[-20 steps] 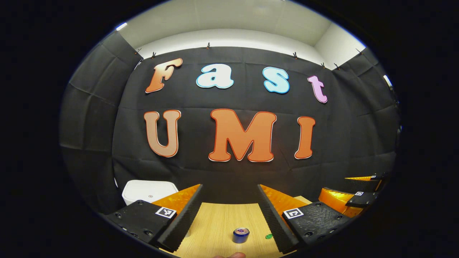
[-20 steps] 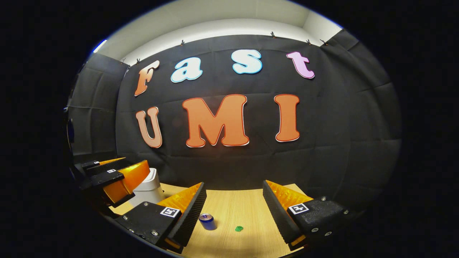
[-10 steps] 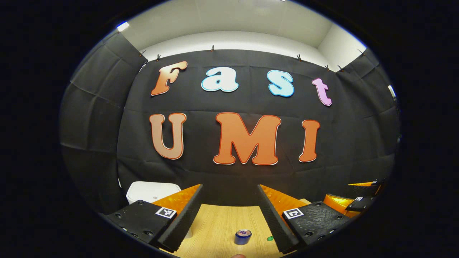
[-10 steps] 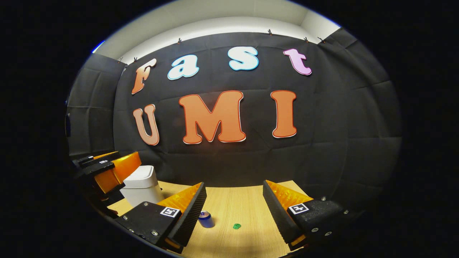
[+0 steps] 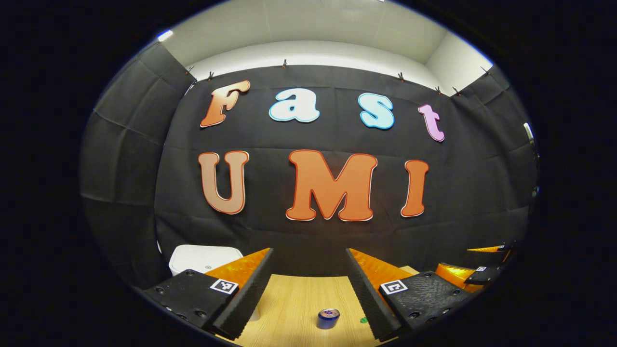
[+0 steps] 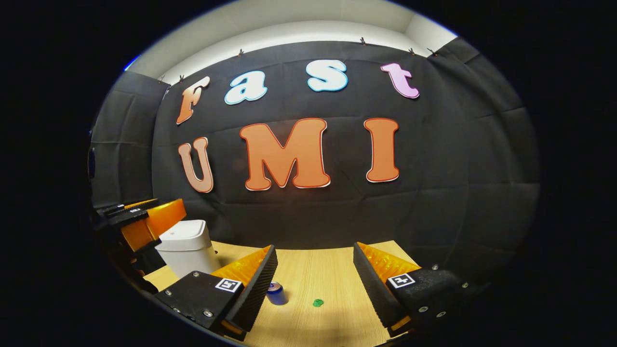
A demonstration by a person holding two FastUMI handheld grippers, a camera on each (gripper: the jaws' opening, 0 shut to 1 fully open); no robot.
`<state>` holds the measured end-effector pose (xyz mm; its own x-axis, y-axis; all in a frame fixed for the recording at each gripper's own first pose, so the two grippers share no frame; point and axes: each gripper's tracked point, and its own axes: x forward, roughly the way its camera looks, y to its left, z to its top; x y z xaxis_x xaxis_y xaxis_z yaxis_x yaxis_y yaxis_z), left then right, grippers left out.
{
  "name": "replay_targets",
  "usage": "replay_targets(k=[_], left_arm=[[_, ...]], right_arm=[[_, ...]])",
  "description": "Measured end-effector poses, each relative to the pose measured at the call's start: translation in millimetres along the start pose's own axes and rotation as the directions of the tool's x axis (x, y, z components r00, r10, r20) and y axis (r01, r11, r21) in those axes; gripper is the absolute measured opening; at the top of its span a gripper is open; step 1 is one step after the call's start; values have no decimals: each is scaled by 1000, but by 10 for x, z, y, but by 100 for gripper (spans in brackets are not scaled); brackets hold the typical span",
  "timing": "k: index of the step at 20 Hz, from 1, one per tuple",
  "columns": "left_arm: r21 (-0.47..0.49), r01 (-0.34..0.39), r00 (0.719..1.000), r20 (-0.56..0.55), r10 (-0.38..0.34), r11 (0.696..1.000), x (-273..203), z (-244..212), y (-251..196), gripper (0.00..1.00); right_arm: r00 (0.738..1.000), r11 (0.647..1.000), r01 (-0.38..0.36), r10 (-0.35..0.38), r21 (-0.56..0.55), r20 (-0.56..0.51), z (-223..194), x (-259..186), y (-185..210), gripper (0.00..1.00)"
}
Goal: Press the lid of the desktop garbage bin to open it, pick up the crumpled paper on the desktop and throw it into the bin, then pick up the pop can on the desktop and drop it into the bin, and finally close the garbage bin lid.
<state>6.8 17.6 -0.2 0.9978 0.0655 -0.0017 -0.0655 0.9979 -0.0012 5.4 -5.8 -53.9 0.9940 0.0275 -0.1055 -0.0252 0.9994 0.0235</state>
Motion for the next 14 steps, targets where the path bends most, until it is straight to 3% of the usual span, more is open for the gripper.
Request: replay_targets(k=[6, 8, 9, 12, 14], left_arm=[[14, -59, 998, 29, 58, 998, 119, 110, 277, 92], [26, -40, 999, 26, 39, 999, 190, 134, 315, 91], [30, -32, 999, 16, 31, 999, 230, 129, 354, 87], [59, -126, 992, 18, 125, 990, 318, 156, 737, 79], [92, -145, 989, 1, 146, 985, 403, 158, 920, 73]], right_arm=[[1000, 1000, -3, 3, -4, -5, -12, 75, 1, 94], [1000, 1000, -5, 5, -4, -8, -21, 116, 1, 94], [1000, 1000, -7, 7, -4, -9, -16, 134, 13, 94], [1000, 1000, -20, 20, -6, -10, -23, 187, 62, 94], [1000, 1000, -27, 27, -12, -8, -16, 214, 89, 94]])
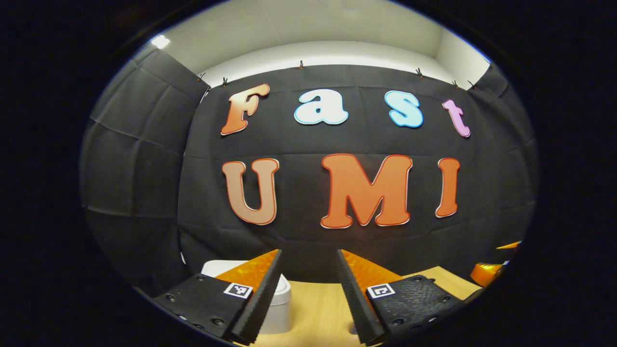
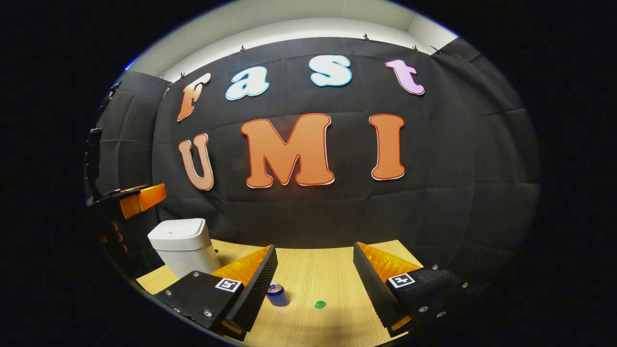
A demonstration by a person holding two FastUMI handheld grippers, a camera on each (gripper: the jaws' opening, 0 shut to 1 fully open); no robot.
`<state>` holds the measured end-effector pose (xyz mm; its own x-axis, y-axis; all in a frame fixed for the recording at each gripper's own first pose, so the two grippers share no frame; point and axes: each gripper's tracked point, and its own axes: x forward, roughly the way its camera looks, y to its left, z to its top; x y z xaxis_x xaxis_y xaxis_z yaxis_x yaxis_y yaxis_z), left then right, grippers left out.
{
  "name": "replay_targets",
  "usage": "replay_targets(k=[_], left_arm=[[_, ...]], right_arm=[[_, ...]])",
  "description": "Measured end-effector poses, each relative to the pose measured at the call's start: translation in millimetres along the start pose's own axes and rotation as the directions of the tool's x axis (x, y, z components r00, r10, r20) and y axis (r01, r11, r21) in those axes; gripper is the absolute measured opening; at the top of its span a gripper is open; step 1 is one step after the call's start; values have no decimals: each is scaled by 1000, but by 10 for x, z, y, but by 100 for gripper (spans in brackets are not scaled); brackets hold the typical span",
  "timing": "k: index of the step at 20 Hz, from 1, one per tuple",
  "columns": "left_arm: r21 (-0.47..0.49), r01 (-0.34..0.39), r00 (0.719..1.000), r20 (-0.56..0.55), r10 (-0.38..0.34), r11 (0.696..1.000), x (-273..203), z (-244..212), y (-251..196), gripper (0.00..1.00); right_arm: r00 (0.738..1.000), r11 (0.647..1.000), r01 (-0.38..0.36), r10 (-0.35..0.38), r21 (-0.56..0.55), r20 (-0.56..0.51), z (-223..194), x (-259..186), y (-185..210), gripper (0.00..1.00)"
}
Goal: Press the lid of the desktop garbage bin to open it, pick up the crumpled paper on the desktop and throw it into the bin, then pick up the pop can on the desktop and drop it into the bin, and finally close the garbage bin lid.
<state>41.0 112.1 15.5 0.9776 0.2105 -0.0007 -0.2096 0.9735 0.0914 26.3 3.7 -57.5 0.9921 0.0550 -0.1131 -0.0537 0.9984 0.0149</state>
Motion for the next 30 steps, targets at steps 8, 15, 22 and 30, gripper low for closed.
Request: replay_targets(k=[8, 15, 22, 30], left_arm=[[17, -170, 976, -137, 171, 985, 462, -385, 934, 5], [-41, -118, 915, -392, 93, 992, 892, -1276, 1218, 0], [-50, -120, 860, -505, 79, 991, 962, -1728, 1228, 0], [82, -96, 827, -549, 125, 992, 880, -1778, 1193, 0]], right_arm=[[999, 1000, -18, 18, 0, -27, -102, 61, 43, 94], [998, 1000, -8, 8, -3, -58, -237, 90, -1, 94], [996, 999, 22, -19, 28, -90, -365, 113, -151, 94], [993, 1000, -15, 18, 28, -119, -460, 132, -26, 94]])
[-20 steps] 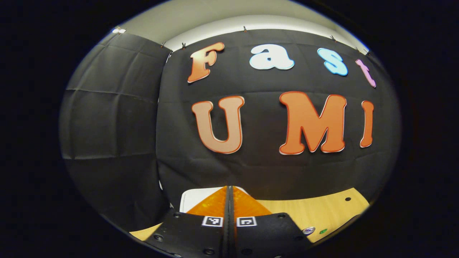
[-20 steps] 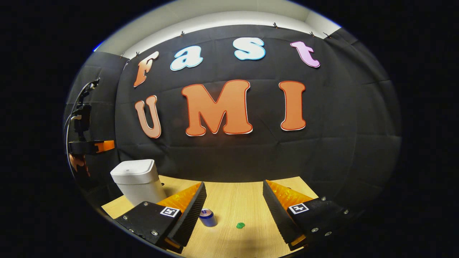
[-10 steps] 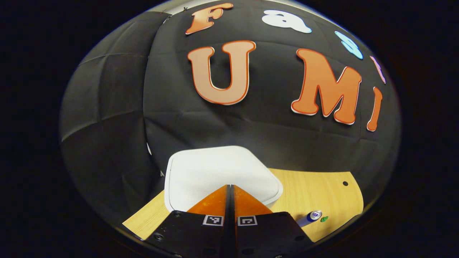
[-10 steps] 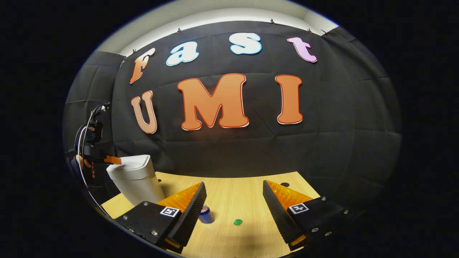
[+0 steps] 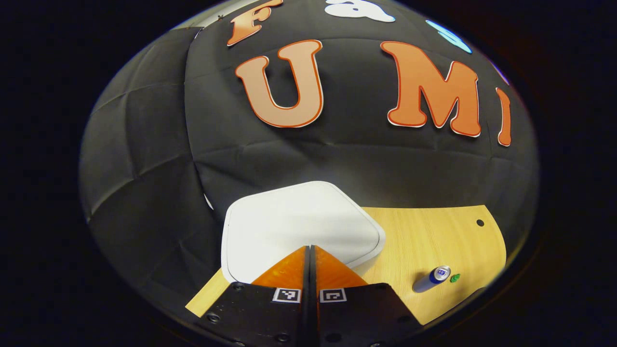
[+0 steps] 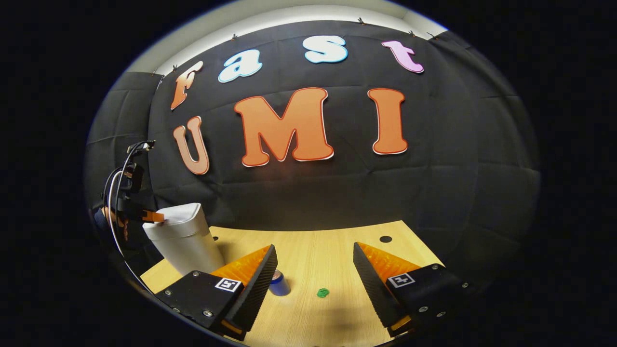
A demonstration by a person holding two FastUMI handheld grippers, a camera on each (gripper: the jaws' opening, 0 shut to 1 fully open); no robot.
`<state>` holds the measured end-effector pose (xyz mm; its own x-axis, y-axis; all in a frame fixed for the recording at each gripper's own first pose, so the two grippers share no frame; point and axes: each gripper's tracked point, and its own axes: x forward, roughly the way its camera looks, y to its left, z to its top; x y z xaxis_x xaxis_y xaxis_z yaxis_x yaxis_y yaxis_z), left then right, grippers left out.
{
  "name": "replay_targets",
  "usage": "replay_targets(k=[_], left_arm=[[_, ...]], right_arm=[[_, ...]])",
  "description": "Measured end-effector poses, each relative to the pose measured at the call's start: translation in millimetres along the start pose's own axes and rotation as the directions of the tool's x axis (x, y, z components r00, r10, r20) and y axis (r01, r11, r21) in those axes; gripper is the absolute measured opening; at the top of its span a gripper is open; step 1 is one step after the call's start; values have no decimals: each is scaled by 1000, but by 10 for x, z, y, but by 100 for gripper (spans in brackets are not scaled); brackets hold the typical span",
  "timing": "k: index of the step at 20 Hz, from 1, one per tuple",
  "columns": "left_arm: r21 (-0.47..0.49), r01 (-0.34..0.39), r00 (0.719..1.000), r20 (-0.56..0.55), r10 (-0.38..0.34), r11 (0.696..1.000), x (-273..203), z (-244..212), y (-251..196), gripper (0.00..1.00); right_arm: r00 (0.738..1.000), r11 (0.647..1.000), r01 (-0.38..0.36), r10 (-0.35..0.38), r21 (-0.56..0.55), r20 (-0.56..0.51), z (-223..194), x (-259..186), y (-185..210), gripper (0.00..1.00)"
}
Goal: Press the lid of the desktop garbage bin to open it, pick up the crumpled paper on the desktop and throw it into the bin, then pick up the pop can on the desktop and drop it into the bin, and finally close the garbage bin lid.
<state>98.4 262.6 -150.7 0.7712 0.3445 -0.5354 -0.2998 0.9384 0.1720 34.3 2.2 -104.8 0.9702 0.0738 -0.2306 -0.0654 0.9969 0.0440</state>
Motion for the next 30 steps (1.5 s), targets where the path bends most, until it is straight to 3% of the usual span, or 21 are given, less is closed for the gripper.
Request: replay_targets(k=[3, 5, 11, 13, 16, 20, 21, 22, 23, 27, 30], left_arm=[[21, -27, 996, 84, 25, 999, -95, 183, 7, 0], [12, -54, 977, 207, 50, 999, -186, 506, 78, 28], [24, -76, 917, 395, 60, 997, -712, 925, 22, 36], [14, -77, 897, 438, 63, 997, -858, 999, -19, 48], [2, -46, 870, 491, 39, 999, -1100, 1107, -143, 53], [-51, 24, 836, 549, 8, 998, -1463, 1164, -353, 74], [-52, 39, 830, 557, -3, 998, -1548, 1157, -417, 70], [-51, 52, 826, 564, -14, 997, -1627, 1146, -482, 72], [-51, 72, 818, 575, -30, 996, -1715, 1163, -566, 80], [-45, 119, 799, 597, -69, 992, -1966, 1161, -822, 88], [-40, 144, 802, 590, -93, 989, -2112, 1066, -1048, 89]], right_arm=[[1000, 1000, -12, 12, -17, -1, -13, -17, 13, 94], [1000, 1000, -13, 13, -21, -7, -22, -30, 12, 94], [1000, 999, -10, 10, -32, -8, -43, -85, -13, 94], [1000, 999, -9, 9, -34, -6, -31, -97, -11, 94], [1000, 999, -10, 10, -41, -1, -34, -101, -12, 94], [1000, 999, -10, 11, -48, 6, -42, -95, -20, 94], [1000, 999, -9, 10, -54, 11, -43, -88, -23, 94], [1000, 998, -8, 9, -59, 17, -38, -87, -26, 94], [1000, 998, -8, 10, -63, 22, -36, -83, -27, 94], [999, 997, -16, 19, -78, 37, -76, -29, -37, 94], [998, 996, -35, 38, -79, 45, -123, 64, -88, 94]])
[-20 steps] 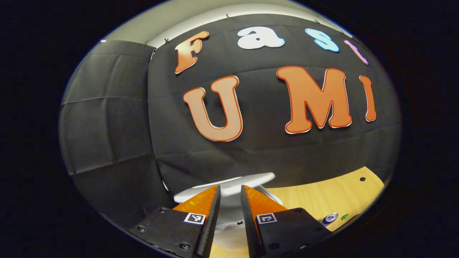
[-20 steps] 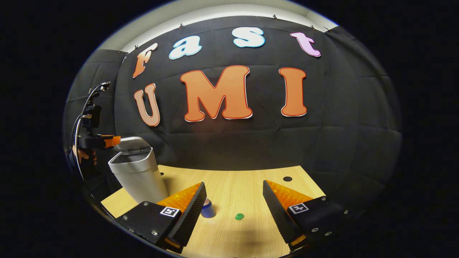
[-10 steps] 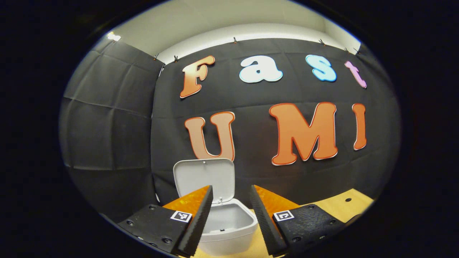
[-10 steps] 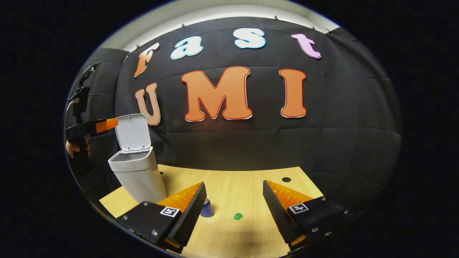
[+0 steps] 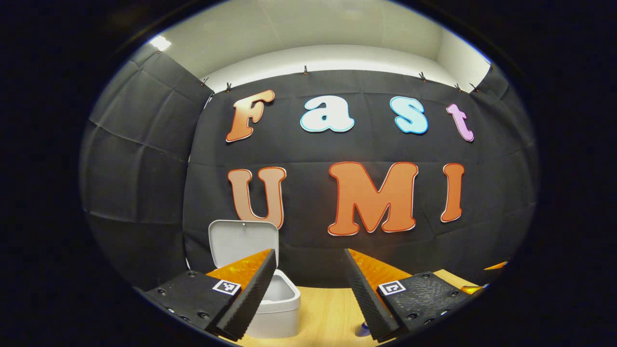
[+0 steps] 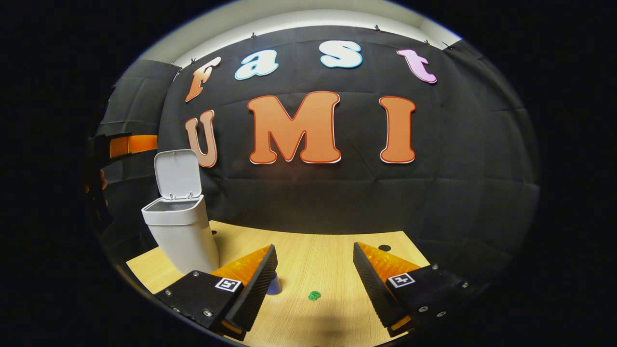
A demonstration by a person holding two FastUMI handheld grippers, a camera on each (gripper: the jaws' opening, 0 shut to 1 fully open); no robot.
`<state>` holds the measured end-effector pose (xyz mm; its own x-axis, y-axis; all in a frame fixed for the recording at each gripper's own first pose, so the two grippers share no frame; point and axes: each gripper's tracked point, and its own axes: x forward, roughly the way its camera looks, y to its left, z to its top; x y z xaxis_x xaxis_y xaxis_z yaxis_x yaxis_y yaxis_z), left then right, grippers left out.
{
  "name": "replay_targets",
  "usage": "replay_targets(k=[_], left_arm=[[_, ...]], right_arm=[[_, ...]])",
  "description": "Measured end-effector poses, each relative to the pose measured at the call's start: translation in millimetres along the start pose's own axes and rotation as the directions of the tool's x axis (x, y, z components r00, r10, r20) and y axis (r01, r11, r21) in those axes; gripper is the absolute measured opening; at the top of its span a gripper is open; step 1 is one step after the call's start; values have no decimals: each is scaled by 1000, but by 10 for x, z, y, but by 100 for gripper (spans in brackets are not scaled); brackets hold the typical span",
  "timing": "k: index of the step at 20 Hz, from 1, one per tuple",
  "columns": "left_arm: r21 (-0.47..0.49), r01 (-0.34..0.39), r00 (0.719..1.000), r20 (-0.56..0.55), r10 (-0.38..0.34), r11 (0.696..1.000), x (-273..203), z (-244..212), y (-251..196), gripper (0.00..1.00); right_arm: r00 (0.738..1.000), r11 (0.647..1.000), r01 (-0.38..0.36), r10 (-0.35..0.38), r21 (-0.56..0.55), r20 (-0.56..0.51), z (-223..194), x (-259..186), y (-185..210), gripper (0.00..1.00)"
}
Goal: Press the lid of the desktop garbage bin to open it, pick up the crumpled paper on the desktop and throw it into the bin, then pick up the pop can on the desktop and drop it into the bin, and finally close the garbage bin lid.
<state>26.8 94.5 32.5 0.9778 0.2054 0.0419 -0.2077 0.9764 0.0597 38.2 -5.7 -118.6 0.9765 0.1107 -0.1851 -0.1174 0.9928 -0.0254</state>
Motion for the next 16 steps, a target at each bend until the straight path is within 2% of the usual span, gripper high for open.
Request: replay_targets(k=[2, 5, 10, 16], left_arm=[[-5, 1, 1000, -2, -1, 1000, -105, 15, -126, 92], [-30, 1, 1000, -4, -1, 1000, -282, 51, -333, 92], [-2, -12, 1000, -8, 12, 1000, -580, 98, -666, 92], [1, -11, 997, -73, 11, 1000, -809, -51, -922, 93]], right_arm=[[1000, 1000, -16, 16, -2, -5, -74, 43, -10, 94], [999, 999, -44, 44, -16, -20, -239, 130, -35, 94], [994, 995, -98, 97, -23, -47, -520, 290, -65, 94], [986, 995, -99, 99, 1, -131, -1030, 555, -194, 94]])
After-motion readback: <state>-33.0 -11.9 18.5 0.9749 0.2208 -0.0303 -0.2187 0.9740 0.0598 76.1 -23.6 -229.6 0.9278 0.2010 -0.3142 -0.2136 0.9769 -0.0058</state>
